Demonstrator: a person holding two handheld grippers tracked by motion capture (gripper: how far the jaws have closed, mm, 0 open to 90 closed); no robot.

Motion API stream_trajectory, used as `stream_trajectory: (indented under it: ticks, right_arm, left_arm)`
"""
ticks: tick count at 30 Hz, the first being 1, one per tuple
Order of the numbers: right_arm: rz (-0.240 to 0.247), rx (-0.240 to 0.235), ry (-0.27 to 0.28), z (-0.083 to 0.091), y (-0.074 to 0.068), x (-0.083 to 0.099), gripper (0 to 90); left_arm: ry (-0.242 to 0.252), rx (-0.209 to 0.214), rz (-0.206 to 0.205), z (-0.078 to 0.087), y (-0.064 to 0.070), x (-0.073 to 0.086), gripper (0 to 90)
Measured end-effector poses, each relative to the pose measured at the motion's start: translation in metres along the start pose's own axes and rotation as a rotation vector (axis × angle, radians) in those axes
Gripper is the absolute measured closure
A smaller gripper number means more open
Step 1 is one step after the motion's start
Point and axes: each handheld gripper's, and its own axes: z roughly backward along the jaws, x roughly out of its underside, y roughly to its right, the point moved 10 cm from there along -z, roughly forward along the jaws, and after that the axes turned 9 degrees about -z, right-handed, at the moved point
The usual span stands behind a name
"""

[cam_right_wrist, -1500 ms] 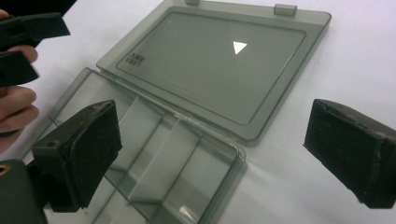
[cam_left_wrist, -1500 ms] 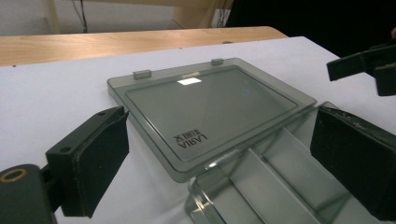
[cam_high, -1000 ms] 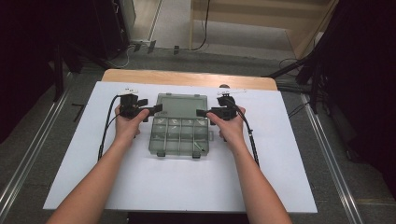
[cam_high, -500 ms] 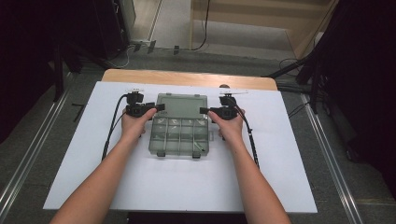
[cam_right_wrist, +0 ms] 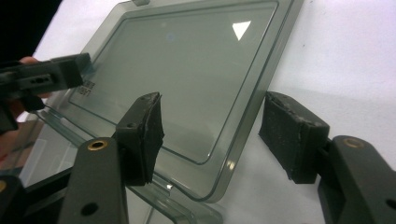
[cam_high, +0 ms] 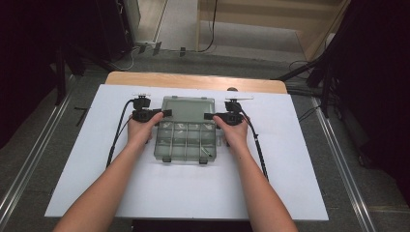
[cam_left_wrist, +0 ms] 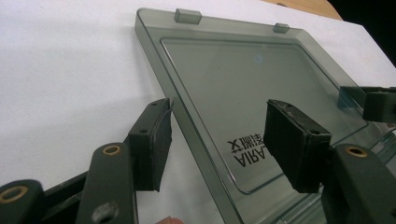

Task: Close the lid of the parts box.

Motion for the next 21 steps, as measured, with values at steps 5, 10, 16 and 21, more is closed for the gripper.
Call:
stream_trajectory:
  ticks: [5,10,16,21]
  right_arm:
    - [-0.019,-0.021,-0.018,0.001,-0.001,0.002,40.5]
    - [-0.016,-0.033,-0.029,0.001,-0.004,0.004,42.0]
    - [0.004,-0.041,0.003,0.006,-0.011,0.001,43.9]
    - [0.046,-0.041,0.039,0.014,-0.015,-0.003,47.1]
  left_arm:
    - [-0.01,0.017,0.022,0.001,0.001,0.001,39.7]
    - [0.008,0.04,0.02,0.003,0.002,0.0,43.7]
    - [0.069,0.064,0.009,0.012,0.004,-0.009,49.0]
    - [0.109,0.072,-0.016,0.02,0.007,-0.015,53.0]
